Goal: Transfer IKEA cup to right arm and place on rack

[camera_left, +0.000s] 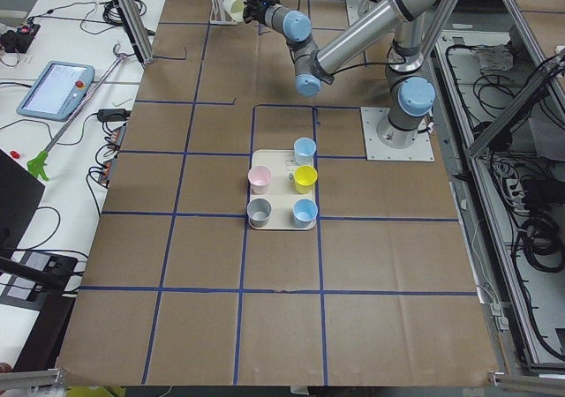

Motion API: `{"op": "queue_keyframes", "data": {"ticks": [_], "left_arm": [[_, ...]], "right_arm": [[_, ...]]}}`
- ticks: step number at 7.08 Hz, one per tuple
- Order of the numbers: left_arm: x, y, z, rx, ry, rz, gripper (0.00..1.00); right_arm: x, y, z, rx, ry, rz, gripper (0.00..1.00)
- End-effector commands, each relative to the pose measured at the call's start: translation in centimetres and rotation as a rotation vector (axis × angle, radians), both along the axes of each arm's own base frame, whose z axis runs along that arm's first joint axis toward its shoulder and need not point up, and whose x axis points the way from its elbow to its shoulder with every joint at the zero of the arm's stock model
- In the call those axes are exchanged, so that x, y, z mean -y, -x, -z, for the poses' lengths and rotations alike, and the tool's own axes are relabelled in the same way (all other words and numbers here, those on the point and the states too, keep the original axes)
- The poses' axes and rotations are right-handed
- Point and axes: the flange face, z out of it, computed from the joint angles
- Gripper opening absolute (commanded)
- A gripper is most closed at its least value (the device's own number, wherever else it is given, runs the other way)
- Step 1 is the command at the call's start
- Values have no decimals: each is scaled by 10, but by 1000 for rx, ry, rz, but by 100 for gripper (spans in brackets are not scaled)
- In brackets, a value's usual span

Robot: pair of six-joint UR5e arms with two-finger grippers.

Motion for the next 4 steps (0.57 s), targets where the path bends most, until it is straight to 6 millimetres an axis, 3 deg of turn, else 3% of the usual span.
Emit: {"op": "queue_keyframes", "data": {"ticks": [1,3,4], "left_arm": [[0,0,-1,1,2,-1,4],[0,0,-1,0,1,-2,4],[0,0,-1,0,1,-2,4]], "right_arm": [[0,0,0,1,-2,2,99],[0,-1,0,2,-2,1,87],[1,0,0,3,-3,2,74]]}}
